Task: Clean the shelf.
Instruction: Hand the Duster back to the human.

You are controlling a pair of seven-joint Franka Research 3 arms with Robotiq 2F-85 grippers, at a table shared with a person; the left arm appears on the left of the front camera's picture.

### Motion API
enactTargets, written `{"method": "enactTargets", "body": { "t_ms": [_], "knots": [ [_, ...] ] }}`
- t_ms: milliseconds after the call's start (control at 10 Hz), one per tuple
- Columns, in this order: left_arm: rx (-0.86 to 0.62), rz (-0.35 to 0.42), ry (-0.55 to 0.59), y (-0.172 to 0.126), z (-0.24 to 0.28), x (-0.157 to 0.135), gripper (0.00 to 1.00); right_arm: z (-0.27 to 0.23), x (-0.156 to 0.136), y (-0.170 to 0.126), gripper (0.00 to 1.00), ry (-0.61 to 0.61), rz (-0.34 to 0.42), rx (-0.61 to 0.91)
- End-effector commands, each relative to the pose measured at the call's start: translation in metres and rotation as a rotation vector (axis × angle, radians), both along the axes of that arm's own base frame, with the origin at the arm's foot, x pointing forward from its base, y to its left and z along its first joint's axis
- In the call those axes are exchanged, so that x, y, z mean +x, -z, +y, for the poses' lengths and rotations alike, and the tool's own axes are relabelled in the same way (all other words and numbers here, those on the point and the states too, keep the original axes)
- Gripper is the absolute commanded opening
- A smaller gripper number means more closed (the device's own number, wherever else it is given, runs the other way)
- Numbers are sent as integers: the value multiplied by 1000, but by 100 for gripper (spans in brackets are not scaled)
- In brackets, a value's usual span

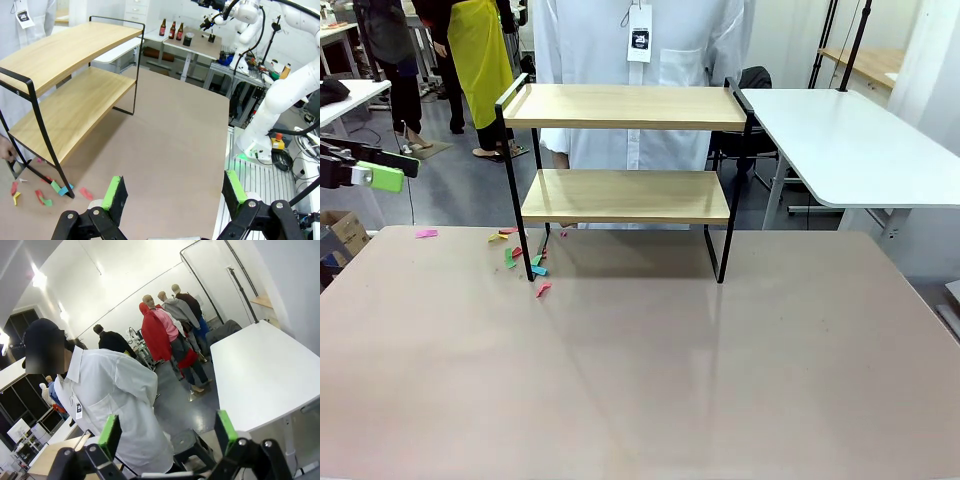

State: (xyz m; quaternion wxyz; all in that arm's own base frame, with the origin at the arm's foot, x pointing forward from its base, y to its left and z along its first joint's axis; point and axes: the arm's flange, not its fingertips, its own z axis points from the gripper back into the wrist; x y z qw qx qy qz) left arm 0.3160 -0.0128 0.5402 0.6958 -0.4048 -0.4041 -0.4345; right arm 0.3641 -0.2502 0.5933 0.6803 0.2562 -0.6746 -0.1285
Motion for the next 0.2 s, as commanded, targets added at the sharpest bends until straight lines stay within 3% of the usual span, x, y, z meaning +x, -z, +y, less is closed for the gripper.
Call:
{"method": "enactTargets", "body": {
  "t_ms": [0, 100],
  "knots": [
    [-28, -5, 1, -3, -1, 0, 100, 3, -4, 3, 100, 9, 3, -18],
    [-28, -5, 1, -3, -1, 0, 100, 3, -4, 3, 100, 9, 3, -18]
  ]
}}
